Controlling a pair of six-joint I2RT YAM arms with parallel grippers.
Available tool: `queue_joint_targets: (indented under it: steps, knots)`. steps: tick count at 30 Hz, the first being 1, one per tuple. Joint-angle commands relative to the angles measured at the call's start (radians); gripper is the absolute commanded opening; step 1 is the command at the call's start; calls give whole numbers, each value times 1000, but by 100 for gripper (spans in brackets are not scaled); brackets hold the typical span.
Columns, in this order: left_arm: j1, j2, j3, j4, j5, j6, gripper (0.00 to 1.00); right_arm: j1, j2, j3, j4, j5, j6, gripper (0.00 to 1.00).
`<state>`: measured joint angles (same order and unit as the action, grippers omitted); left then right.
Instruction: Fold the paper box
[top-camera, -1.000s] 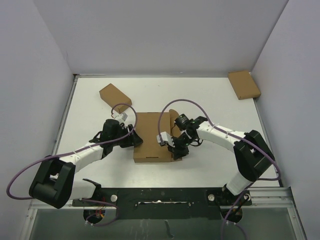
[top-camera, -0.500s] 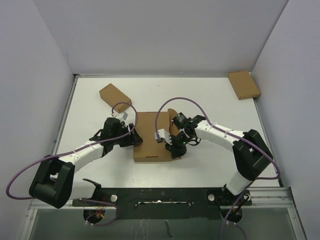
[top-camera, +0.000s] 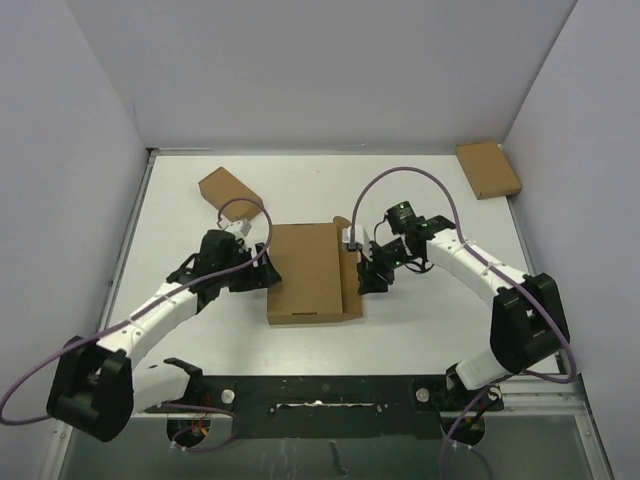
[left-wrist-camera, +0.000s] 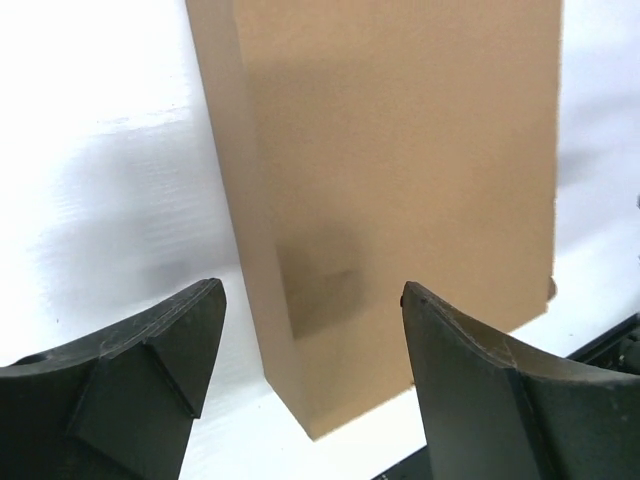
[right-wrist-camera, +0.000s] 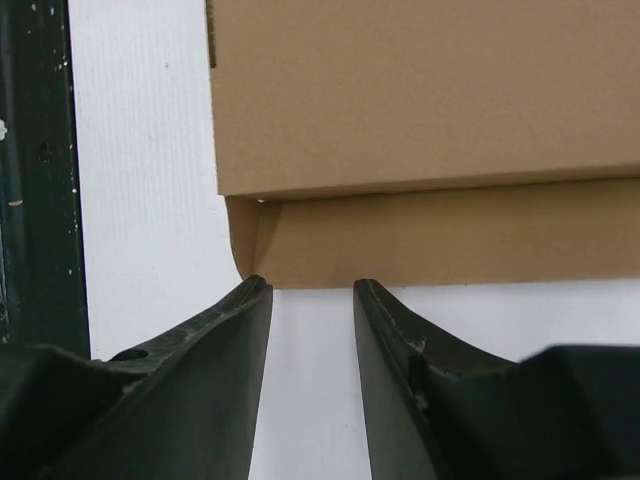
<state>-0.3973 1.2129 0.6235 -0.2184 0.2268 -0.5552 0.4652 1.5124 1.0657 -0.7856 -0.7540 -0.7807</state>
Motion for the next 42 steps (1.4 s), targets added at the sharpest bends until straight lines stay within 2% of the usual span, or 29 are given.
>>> queue_joint_targets:
  steps: [1,3,5,6,8,11,15,18,25,28,33,42]
  knots:
    - [2,-153,38,-58,-19,-15,68,-100,-42,46,75,-90,51,37]
    - [0,-214,21,-93,-3,-48,61,-150,-34,58,148,-84,94,21]
    - [-5,-271,-2,-138,23,-73,45,-179,12,90,215,-59,127,8]
    - [-8,-306,-17,-161,45,-85,33,-189,49,132,227,-60,117,1]
    - [-20,-351,-44,-198,79,-116,21,-195,142,224,226,-50,96,0]
    - [-60,-396,-75,-244,123,-159,11,-193,290,379,217,-44,92,0]
    - [-182,-426,-100,-297,95,-206,9,-167,451,558,227,-4,103,0]
    - [-263,-405,-153,-241,75,-258,10,-141,557,684,189,38,91,0]
    - [-282,-248,-184,-129,-9,-258,14,-122,702,862,160,95,76,0]
    - [-275,-200,-166,-95,-72,-240,16,-106,728,871,145,87,21,0]
    - [-225,-131,-141,-54,-85,-206,17,-68,740,860,95,47,-48,0]
    - [-131,-85,-114,-22,-86,-146,18,-82,613,683,61,26,-109,0]
